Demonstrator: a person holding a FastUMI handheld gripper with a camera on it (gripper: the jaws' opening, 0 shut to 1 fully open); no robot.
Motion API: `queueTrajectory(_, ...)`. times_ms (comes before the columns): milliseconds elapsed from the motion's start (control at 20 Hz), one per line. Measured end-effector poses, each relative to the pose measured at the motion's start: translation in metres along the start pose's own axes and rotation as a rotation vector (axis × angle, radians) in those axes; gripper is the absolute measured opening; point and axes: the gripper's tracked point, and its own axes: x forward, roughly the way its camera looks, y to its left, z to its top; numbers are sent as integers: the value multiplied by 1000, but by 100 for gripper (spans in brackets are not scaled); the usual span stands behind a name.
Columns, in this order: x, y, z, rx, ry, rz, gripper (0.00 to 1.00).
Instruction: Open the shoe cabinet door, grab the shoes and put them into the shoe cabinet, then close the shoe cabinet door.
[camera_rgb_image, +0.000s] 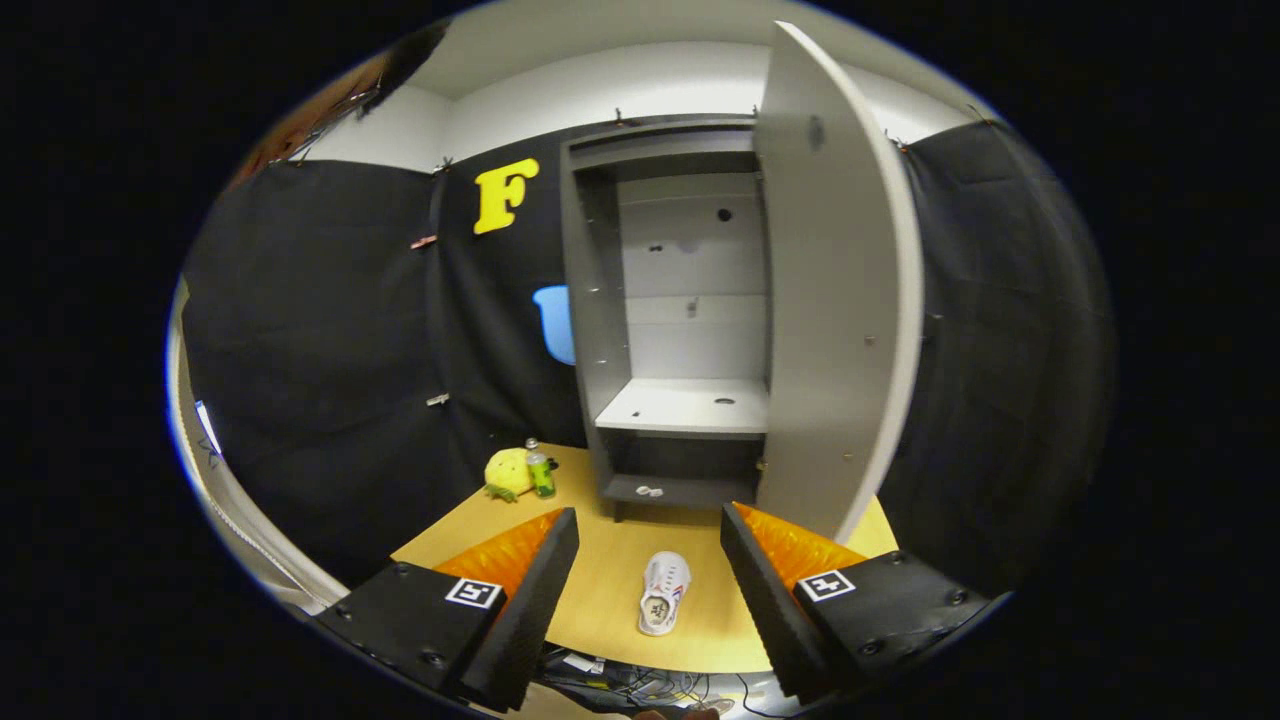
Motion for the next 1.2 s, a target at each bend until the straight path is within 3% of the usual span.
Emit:
queueTrajectory(250,55,42,-45,13,90,96,92)
queueTrajectory(450,98,51,-94,17,202,120,92)
queueTrajectory(950,151,15,-223,81,421,-36,94)
queueTrajectory(1200,179,-9,-297,174,527,-121,94)
